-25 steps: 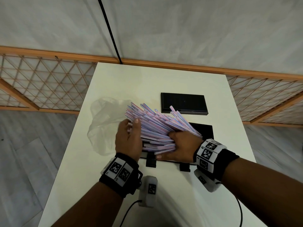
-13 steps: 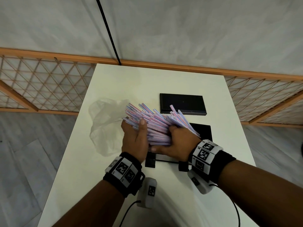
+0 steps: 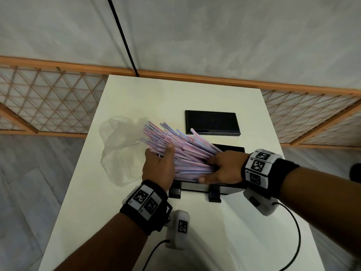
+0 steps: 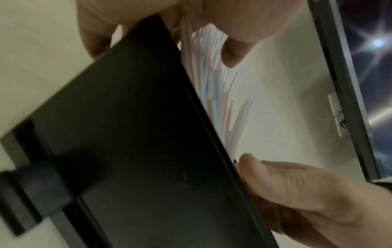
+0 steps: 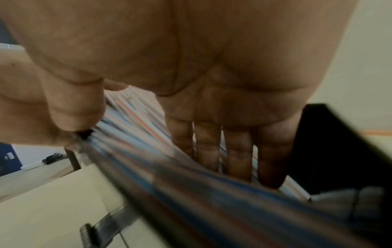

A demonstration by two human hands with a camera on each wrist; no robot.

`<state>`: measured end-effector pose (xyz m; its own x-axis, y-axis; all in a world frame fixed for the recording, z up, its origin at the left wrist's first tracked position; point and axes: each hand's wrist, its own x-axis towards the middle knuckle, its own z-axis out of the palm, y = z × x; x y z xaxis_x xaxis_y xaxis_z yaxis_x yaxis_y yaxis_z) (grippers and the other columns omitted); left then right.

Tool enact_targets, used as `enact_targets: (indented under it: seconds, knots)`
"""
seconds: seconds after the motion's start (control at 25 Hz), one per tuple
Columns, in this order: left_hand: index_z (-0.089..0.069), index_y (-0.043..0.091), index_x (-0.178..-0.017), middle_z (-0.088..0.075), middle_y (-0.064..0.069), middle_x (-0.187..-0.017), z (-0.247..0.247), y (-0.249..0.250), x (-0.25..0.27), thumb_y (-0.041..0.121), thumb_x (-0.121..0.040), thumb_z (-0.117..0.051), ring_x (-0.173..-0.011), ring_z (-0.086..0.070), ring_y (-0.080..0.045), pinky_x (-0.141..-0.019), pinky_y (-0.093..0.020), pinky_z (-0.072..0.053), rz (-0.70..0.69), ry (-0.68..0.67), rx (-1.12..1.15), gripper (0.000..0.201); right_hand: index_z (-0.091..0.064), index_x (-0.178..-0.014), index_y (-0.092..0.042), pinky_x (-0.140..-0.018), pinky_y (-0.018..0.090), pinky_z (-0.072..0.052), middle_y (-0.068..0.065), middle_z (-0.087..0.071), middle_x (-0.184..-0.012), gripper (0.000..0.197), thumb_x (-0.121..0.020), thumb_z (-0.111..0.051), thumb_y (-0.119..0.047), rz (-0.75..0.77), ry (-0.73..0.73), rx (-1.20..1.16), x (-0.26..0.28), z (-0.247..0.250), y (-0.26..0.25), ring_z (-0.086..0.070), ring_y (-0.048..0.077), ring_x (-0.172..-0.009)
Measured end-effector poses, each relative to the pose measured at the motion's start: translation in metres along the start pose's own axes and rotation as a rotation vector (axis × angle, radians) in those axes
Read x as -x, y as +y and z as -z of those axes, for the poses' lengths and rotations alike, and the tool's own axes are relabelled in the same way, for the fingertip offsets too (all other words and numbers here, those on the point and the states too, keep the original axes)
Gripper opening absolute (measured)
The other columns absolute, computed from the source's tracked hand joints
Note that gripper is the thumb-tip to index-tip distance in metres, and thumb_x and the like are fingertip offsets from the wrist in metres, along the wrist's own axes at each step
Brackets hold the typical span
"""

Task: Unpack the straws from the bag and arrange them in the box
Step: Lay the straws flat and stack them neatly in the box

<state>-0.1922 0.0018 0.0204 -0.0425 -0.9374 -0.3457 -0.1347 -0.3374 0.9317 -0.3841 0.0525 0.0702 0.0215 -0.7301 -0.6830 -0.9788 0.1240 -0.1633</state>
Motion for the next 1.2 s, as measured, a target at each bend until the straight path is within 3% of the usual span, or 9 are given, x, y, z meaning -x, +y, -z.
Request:
enact_targets:
  seconds: [0.16, 0.24, 0.4, 0.56, 0.72, 0.84, 0.92, 1.08, 1.2]
  knots:
    - [-0.063, 0.027, -0.114, -0.071, 0.007, -0.104, 0.009, 0.001, 0.0, 0.08, -0.071, -0.049, -0.102, -0.066, -0.02, -0.098, -0.042, -0.05, 0.009, -0.017, -0.062, 0.07, -0.056, -0.128, -0.033, -0.099, 0.02, -0.032, -0.004, -0.06, -0.128, 0.063, -0.084, -0.044, -0.077, 0.067, 0.015, -0.097, -0.001, -0.009, -0.011, -0.052, 0.016, -0.123]
    - [-0.064, 0.024, -0.112, -0.069, 0.008, -0.101, 0.012, 0.004, 0.001, 0.066, -0.089, -0.049, -0.103, -0.064, -0.021, -0.096, -0.036, -0.048, 0.017, -0.007, -0.09, 0.05, -0.049, -0.137, -0.031, -0.099, 0.013, -0.022, -0.012, -0.052, -0.132, 0.061, -0.09, -0.045, -0.068, 0.143, 0.095, -0.138, 0.001, -0.012, -0.022, -0.043, 0.007, -0.125]
    - [-0.068, 0.019, -0.117, -0.07, -0.006, -0.118, 0.013, 0.005, 0.003, 0.06, -0.098, -0.038, -0.112, -0.062, -0.028, -0.103, -0.043, -0.046, -0.023, -0.03, -0.168, 0.055, -0.045, -0.136, -0.031, -0.108, 0.031, -0.038, -0.001, -0.06, -0.132, 0.085, -0.075, -0.032, -0.089, 0.154, 0.241, -0.21, -0.011, -0.029, -0.029, -0.053, 0.02, -0.125]
    - [-0.07, 0.02, -0.117, -0.072, -0.003, -0.115, 0.01, 0.005, 0.003, 0.067, -0.093, -0.032, -0.111, -0.064, -0.025, -0.102, -0.042, -0.047, -0.092, -0.03, -0.126, 0.065, -0.058, -0.125, -0.03, -0.106, 0.029, -0.037, 0.004, -0.064, -0.124, 0.06, -0.085, -0.047, -0.073, 0.153, 0.306, -0.264, -0.01, -0.025, -0.034, -0.054, 0.021, -0.121]
    - [-0.058, 0.02, -0.136, -0.064, -0.006, -0.132, 0.006, -0.002, 0.005, 0.051, -0.103, -0.035, -0.124, -0.057, -0.027, -0.105, -0.032, -0.04, -0.041, -0.053, -0.178, 0.051, -0.046, -0.129, -0.031, -0.097, 0.031, -0.048, -0.005, -0.066, -0.116, 0.086, -0.07, -0.035, -0.092, 0.092, 0.251, -0.294, -0.015, -0.035, -0.034, -0.062, 0.016, -0.108]
    - [-0.052, 0.022, -0.141, -0.062, -0.001, -0.131, 0.006, -0.002, 0.007, 0.049, -0.103, -0.035, -0.123, -0.056, -0.021, -0.101, -0.026, -0.038, -0.041, -0.108, -0.185, 0.05, -0.054, -0.121, -0.038, -0.099, 0.022, -0.039, -0.012, -0.061, -0.115, 0.059, -0.079, -0.048, -0.079, 0.105, 0.268, -0.303, -0.012, -0.028, -0.036, -0.057, 0.012, -0.113]
    - [-0.05, 0.021, -0.141, -0.058, 0.005, -0.122, 0.005, 0.0, 0.006, 0.045, -0.104, -0.036, -0.114, -0.053, -0.012, -0.093, -0.02, -0.033, -0.071, -0.146, -0.206, 0.047, -0.053, -0.125, -0.039, -0.098, 0.02, -0.035, -0.011, -0.059, -0.116, 0.054, -0.082, -0.054, -0.072, 0.13, 0.288, -0.331, -0.009, -0.027, -0.036, -0.054, 0.011, -0.114]
    - [-0.052, 0.015, -0.125, -0.063, 0.013, -0.103, 0.009, -0.005, 0.002, 0.048, -0.093, -0.058, -0.1, -0.062, -0.015, -0.085, -0.028, -0.045, -0.118, 0.005, -0.058, 0.046, -0.05, -0.121, -0.035, -0.096, 0.029, -0.047, -0.008, -0.065, -0.117, 0.083, -0.064, -0.041, -0.094, 0.029, 0.254, -0.304, -0.015, -0.033, -0.033, -0.061, 0.016, -0.109]
    - [-0.049, 0.012, -0.125, -0.066, 0.003, -0.101, 0.015, -0.004, -0.004, 0.04, -0.093, -0.064, -0.092, -0.064, -0.018, -0.083, -0.03, -0.051, -0.115, 0.083, 0.033, 0.045, -0.05, -0.129, -0.03, -0.102, 0.036, -0.046, 0.001, -0.059, -0.129, 0.102, -0.058, -0.03, -0.1, -0.018, 0.3, -0.169, -0.016, -0.032, -0.029, -0.057, 0.021, -0.119]
